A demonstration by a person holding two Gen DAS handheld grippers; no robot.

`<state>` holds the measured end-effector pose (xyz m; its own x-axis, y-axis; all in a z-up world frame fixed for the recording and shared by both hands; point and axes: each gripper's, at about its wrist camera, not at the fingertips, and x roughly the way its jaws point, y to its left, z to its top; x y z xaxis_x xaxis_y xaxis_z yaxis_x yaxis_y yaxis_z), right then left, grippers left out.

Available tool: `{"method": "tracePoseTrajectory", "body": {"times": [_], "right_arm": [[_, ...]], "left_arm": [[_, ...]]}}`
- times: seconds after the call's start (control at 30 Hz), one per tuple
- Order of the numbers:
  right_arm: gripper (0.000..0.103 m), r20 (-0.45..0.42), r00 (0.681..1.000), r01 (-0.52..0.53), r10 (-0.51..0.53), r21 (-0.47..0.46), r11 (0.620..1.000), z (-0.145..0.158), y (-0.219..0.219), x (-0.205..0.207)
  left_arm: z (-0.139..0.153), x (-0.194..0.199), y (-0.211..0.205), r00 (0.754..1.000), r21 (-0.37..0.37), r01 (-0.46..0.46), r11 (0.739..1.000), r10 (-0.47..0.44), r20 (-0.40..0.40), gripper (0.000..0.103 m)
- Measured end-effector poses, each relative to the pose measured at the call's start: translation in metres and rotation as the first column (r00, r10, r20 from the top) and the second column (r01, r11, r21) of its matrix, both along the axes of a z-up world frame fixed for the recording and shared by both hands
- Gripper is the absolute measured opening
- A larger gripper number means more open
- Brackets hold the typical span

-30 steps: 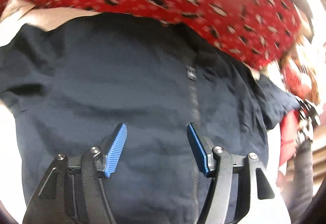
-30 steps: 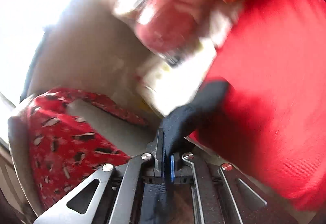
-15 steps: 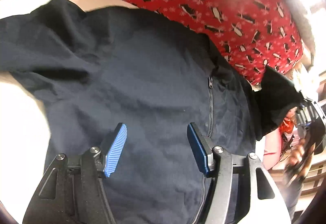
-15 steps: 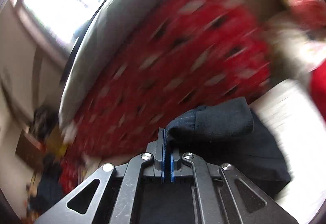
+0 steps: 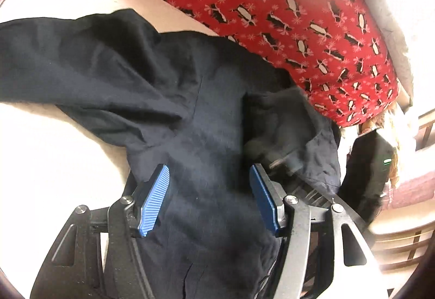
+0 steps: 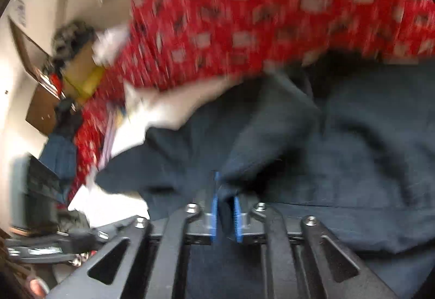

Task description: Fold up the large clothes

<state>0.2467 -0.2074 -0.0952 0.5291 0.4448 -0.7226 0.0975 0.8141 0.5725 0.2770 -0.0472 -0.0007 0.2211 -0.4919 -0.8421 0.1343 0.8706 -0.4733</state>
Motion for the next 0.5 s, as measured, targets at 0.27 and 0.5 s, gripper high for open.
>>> {"method": "tracePoseTrajectory", "body": {"times": [0.27, 0.5], "right_arm": [[0.048, 0.011, 0.998, 0.057, -0.058, 0.106, 0.993, 0.000, -0.042, -0.080], [0.051, 0.060, 0.922, 0.372, -0.383, 0.140, 0.918, 0.016, -0.167, -0.162]], "left_arm": [[-0.028, -0.001, -0.048, 0.992, 0.042, 0.115, 0.992, -0.113, -0.049, 0.061], [-0.041, 0.020, -0.066, 0.999, 0.053, -0.016, 0.998, 0.018, -0.037, 0.043]]}}
